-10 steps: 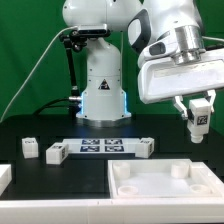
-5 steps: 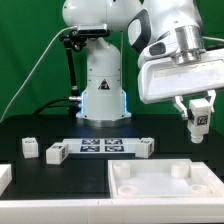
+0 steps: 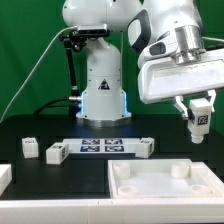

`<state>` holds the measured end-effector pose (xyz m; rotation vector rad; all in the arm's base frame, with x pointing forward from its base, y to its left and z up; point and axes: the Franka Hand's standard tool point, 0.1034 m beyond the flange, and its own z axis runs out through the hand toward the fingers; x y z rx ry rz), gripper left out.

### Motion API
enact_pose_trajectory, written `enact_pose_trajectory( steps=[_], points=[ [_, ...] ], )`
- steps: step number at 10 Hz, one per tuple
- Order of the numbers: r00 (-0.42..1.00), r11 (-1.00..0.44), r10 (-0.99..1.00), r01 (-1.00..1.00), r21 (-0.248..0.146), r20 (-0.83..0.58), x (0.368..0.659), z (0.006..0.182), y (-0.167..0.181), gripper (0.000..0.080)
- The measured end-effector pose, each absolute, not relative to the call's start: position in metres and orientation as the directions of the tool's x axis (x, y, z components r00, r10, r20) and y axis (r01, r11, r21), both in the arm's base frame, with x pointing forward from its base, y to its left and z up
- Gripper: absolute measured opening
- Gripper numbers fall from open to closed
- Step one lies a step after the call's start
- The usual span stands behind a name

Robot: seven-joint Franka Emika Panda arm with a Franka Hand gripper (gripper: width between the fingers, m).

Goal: Assemble one leg

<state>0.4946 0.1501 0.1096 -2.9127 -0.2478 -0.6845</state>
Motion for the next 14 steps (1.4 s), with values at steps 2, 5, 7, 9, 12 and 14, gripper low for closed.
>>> enact_pose_trajectory(
  steps=[2, 5, 7, 9, 12, 14],
  points=[
    [0.852, -0.967, 0.197, 0.250, -0.045, 0.484, 0.522, 0.115, 0.135, 0.0290],
    [0.847, -0.963, 0.220, 0.267, -0.029, 0.483, 0.530, 0.118, 0.133, 0.0290],
    [0.848, -0.963, 0.221, 0.267, -0.028, 0.482, 0.530, 0.117, 0.132, 0.0290],
    [0.834, -0.951, 0.274, 0.309, 0.006, 0.478, 0.547, 0.113, 0.122, 0.0290],
    [0.808, -0.938, 0.316, 0.346, 0.034, 0.498, 0.588, 0.105, 0.118, 0.0290],
    [0.802, -0.935, 0.322, 0.353, 0.035, 0.503, 0.598, 0.094, 0.119, 0.0290]
  ],
)
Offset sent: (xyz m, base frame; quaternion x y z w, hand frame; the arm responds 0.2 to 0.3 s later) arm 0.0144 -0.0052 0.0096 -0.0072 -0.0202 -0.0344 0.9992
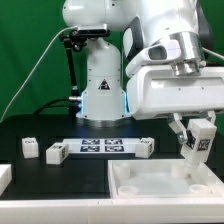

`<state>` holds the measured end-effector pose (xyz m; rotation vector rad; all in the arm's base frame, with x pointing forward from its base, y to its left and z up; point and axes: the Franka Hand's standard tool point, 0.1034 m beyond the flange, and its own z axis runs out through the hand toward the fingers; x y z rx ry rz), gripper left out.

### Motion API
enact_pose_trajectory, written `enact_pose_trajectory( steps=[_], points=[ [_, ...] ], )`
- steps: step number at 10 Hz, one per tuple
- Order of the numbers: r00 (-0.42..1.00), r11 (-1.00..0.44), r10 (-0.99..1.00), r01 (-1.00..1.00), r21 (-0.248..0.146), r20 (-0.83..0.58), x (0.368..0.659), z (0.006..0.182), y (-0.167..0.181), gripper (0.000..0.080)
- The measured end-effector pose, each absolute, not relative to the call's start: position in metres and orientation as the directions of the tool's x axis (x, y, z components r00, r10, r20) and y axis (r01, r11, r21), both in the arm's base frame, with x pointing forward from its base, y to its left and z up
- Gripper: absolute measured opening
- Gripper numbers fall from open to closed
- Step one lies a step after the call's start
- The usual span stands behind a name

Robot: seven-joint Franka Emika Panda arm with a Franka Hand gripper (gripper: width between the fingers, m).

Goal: Assemble one leg

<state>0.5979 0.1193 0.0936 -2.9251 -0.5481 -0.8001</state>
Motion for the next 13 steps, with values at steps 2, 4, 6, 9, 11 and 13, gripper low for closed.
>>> enact_pose_trajectory(
  steps=[2, 4, 6, 9, 11, 13],
  points=[
    [0.777, -0.936, 0.312, 0.351, 0.035, 0.547, 0.598, 0.085, 0.125, 0.0290],
    [0.767, -0.936, 0.307, 0.350, 0.034, 0.563, 0.597, 0.080, 0.127, 0.0290],
    [0.776, -0.935, 0.313, 0.354, 0.032, 0.547, 0.595, 0.076, 0.127, 0.0290],
    [0.786, -0.939, 0.301, 0.342, 0.027, 0.539, 0.596, 0.081, 0.129, 0.0290],
    [0.786, -0.940, 0.301, 0.340, 0.030, 0.539, 0.599, 0.091, 0.128, 0.0290],
    [0.788, -0.940, 0.301, 0.340, 0.029, 0.537, 0.599, 0.089, 0.128, 0.0290]
  ],
)
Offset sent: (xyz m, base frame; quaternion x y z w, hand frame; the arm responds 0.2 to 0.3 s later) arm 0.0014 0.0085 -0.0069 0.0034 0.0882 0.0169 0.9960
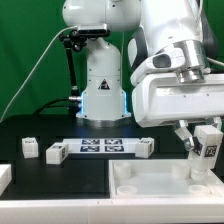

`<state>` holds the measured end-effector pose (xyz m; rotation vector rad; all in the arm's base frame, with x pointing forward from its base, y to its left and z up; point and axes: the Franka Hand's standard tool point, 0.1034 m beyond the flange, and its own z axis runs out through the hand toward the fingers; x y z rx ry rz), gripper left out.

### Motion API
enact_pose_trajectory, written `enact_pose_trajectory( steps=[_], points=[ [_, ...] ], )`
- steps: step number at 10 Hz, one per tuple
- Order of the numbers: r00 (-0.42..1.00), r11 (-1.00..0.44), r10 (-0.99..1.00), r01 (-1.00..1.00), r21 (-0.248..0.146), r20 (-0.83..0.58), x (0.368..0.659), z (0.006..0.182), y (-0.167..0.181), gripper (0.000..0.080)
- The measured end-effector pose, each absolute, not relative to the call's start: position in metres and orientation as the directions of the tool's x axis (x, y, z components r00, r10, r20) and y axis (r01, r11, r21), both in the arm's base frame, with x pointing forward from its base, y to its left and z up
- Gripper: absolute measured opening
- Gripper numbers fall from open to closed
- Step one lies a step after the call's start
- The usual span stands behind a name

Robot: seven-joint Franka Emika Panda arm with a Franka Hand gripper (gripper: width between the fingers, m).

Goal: Assemble one leg

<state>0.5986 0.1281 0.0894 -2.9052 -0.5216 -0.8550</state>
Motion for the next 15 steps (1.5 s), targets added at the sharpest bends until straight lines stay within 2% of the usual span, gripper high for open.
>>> enact_pose_trajectory(
  steps=[3, 9, 12, 15],
  points=[
    [0.789, -0.936, 0.320, 0.350, 0.045, 0.524, 0.605, 0.084, 0.116, 0.0290],
    [0.761, -0.937, 0.311, 0.345, 0.051, 0.570, 0.617, 0.083, 0.120, 0.0290],
    [0.773, -0.942, 0.296, 0.332, 0.039, 0.561, 0.608, 0.064, 0.122, 0.0290],
    [0.778, -0.946, 0.287, 0.323, 0.037, 0.559, 0.609, 0.063, 0.114, 0.0290]
  ],
)
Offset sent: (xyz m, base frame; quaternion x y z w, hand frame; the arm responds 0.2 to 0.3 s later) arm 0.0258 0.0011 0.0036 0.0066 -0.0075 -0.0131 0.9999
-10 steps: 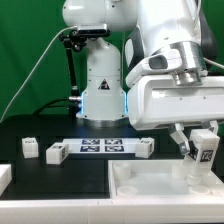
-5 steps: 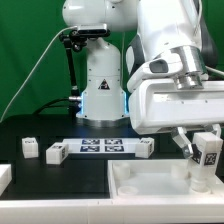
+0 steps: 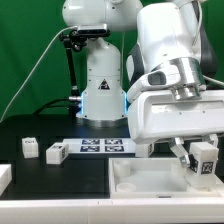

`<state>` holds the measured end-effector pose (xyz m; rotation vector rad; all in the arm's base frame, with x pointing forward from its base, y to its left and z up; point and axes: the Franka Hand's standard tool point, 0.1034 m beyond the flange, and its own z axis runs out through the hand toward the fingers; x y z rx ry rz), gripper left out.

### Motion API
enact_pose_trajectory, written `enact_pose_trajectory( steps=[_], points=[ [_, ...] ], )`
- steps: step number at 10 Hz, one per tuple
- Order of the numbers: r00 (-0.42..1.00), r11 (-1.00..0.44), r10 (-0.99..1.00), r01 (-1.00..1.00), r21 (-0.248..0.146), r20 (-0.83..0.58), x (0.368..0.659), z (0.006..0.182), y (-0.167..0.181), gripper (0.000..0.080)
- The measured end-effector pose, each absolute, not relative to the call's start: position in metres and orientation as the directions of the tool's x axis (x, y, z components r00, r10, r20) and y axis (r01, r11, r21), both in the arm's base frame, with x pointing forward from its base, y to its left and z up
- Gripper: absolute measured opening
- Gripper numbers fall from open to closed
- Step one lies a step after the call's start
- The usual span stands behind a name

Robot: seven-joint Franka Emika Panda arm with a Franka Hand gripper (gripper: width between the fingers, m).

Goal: Assemble one leg

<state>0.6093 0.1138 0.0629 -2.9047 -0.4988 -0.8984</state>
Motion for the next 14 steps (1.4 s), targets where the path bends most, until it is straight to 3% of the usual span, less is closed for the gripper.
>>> enact_pose_trajectory(
  steps=[4, 5, 6, 7, 8, 11, 14],
  points=[
    [0.787, -0.947, 0.284, 0.319, 0.033, 0.547, 0.609, 0.061, 0.111, 0.0290],
    [0.788, -0.947, 0.284, 0.319, 0.033, 0.547, 0.609, 0.061, 0.111, 0.0521],
    [0.788, -0.947, 0.284, 0.319, 0.033, 0.546, 0.609, 0.061, 0.111, 0.0521],
    [0.788, -0.947, 0.284, 0.319, 0.033, 0.546, 0.609, 0.061, 0.111, 0.0609],
    [0.788, -0.947, 0.284, 0.319, 0.033, 0.546, 0.609, 0.061, 0.111, 0.0641],
    [0.791, -0.947, 0.286, 0.319, 0.033, 0.540, 0.609, 0.062, 0.110, 0.0647],
    [0.792, -0.946, 0.297, 0.322, 0.048, 0.533, 0.618, 0.088, 0.103, 0.0649]
  ],
)
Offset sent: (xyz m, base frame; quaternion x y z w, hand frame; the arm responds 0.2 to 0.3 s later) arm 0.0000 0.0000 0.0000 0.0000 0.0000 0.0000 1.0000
